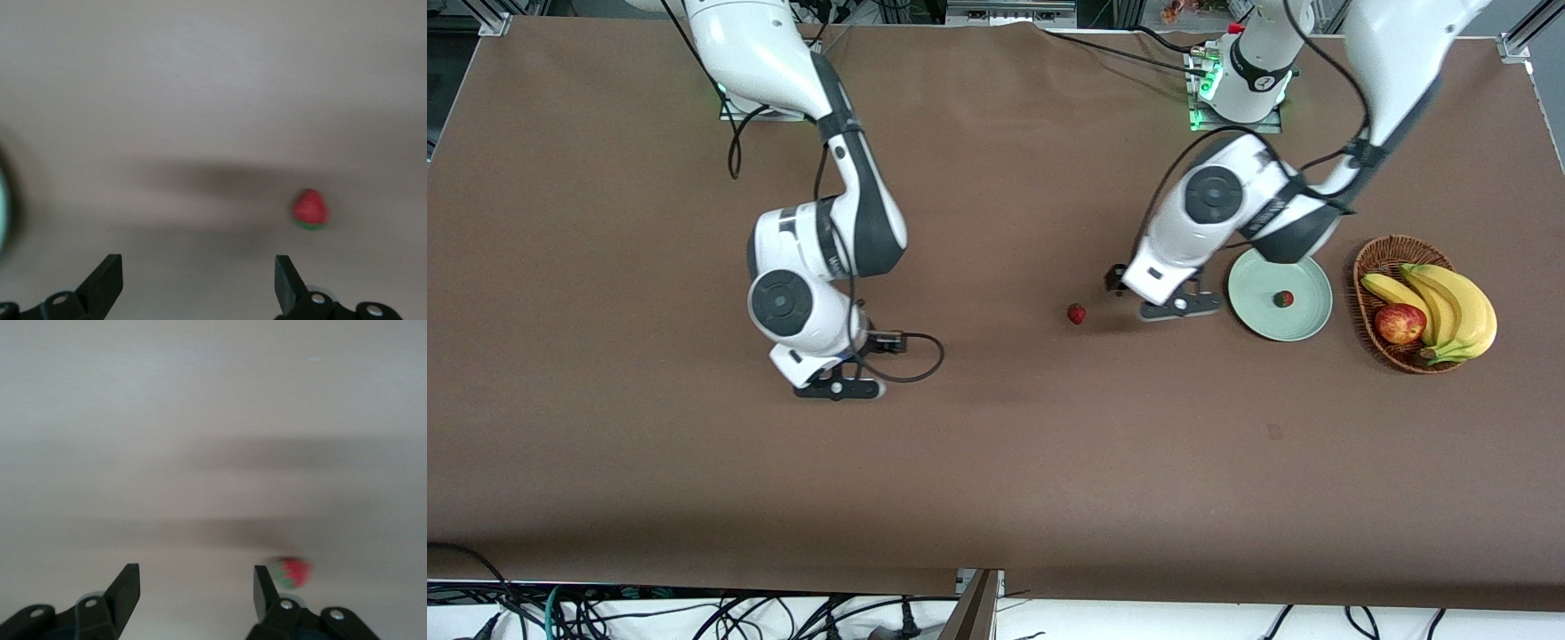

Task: Collect all strawberries into plate
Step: 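Release the strawberry onto the plate while the right gripper sets another mid-table, then grasp the second strawberry with the left gripper while the right gripper reaches the third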

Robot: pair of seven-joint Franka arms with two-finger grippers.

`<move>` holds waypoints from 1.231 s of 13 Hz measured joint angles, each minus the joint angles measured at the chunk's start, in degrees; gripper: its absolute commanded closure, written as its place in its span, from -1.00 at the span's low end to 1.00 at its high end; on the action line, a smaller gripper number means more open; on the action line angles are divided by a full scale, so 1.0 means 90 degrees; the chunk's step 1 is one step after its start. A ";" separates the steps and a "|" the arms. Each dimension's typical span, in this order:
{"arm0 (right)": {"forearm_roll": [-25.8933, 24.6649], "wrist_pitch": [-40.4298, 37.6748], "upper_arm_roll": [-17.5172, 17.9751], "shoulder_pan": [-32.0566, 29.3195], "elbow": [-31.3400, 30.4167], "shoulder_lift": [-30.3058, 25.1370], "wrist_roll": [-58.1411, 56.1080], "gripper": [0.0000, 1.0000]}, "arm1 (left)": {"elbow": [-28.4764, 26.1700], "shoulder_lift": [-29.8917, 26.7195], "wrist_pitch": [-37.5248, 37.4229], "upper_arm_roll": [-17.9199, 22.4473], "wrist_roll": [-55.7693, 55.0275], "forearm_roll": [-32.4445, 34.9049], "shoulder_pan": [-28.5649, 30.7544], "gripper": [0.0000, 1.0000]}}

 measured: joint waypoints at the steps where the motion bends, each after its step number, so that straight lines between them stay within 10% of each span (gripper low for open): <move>1: 0.0000 0.0042 -0.0105 -0.0004 -0.0219 -0.0001 -0.0286 -0.53 | 0.0215 0.0124 0.0013 0.0392 -0.0338 0.0093 -0.0589 -1.00; 6: 0.0000 0.1033 -0.0162 0.0069 -0.1284 -0.0034 -0.0618 -0.47 | 0.0866 0.0967 0.0903 0.2159 -0.1019 0.0324 -0.2615 -1.00; 10: 0.0058 0.1392 -0.0140 0.0202 -0.1847 -0.0158 -0.0620 -0.36 | 0.1014 0.1201 0.1265 0.2457 -0.1010 0.0356 -0.2813 -1.00; 13: 0.0286 0.1414 -0.0114 0.0241 -0.2071 -0.0258 -0.0620 -0.32 | 0.1060 0.1215 0.1275 0.2470 -0.1011 0.0359 -0.2816 0.29; 16: 0.0373 0.1739 0.0023 0.0244 -0.2329 -0.0332 -0.0620 -0.12 | 0.1063 0.1217 0.1265 0.2467 -0.1079 0.0359 -0.2835 0.24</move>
